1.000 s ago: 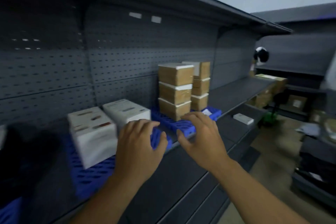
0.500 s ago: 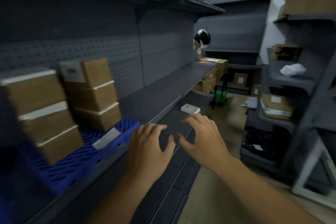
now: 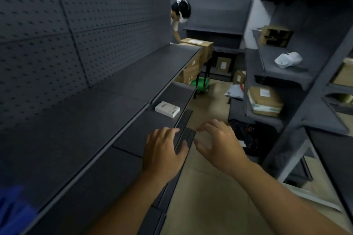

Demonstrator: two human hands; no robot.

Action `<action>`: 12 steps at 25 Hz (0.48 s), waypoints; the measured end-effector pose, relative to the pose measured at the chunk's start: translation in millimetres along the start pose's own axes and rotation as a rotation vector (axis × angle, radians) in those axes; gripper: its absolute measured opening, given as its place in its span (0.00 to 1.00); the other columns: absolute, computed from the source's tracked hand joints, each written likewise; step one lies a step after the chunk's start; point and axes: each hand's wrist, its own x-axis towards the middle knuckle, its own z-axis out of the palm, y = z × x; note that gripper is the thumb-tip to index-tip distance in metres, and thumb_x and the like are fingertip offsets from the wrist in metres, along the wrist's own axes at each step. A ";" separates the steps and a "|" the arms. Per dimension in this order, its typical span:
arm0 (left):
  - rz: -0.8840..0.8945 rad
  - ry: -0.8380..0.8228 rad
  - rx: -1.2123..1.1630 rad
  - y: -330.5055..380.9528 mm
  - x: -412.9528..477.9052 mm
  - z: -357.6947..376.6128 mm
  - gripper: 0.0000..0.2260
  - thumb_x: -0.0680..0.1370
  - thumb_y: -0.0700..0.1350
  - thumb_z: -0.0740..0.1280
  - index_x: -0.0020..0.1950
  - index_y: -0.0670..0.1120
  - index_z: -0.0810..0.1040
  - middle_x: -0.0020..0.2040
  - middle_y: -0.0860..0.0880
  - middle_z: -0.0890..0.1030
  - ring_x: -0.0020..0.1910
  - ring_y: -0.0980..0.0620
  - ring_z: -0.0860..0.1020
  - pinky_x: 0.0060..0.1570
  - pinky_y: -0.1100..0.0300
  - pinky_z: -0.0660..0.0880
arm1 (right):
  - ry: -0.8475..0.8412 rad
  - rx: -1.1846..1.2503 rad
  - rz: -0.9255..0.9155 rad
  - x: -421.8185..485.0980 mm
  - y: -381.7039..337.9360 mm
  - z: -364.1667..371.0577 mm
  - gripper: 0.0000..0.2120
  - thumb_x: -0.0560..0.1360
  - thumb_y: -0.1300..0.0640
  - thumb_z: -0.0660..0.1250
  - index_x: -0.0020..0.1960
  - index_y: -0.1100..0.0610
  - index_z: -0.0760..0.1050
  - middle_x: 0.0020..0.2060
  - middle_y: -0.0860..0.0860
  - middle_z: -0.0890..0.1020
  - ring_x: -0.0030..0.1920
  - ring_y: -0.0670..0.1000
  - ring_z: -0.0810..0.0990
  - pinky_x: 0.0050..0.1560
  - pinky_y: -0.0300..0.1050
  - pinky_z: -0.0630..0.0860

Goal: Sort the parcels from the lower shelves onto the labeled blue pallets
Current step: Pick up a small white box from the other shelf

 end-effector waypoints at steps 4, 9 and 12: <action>-0.086 -0.044 0.013 -15.0 54.4 45.0 0.23 0.80 0.61 0.59 0.73 0.54 0.71 0.68 0.55 0.75 0.67 0.53 0.70 0.67 0.56 0.66 | -0.049 0.037 0.019 51.7 57.3 40.6 0.16 0.75 0.44 0.71 0.59 0.50 0.79 0.56 0.47 0.79 0.57 0.53 0.78 0.57 0.49 0.73; -0.236 -0.033 0.072 -30.5 130.3 111.7 0.24 0.81 0.62 0.58 0.74 0.55 0.68 0.70 0.55 0.73 0.68 0.54 0.69 0.67 0.56 0.67 | -0.141 0.124 -0.086 139.9 137.2 103.5 0.17 0.74 0.43 0.68 0.60 0.50 0.79 0.55 0.47 0.79 0.55 0.51 0.78 0.56 0.49 0.74; -0.395 0.003 0.101 -24.8 171.9 155.5 0.24 0.80 0.63 0.58 0.74 0.55 0.68 0.70 0.56 0.73 0.68 0.54 0.69 0.65 0.58 0.67 | -0.214 0.208 -0.173 197.6 189.6 131.0 0.16 0.73 0.46 0.70 0.60 0.47 0.79 0.56 0.46 0.80 0.55 0.51 0.78 0.56 0.49 0.74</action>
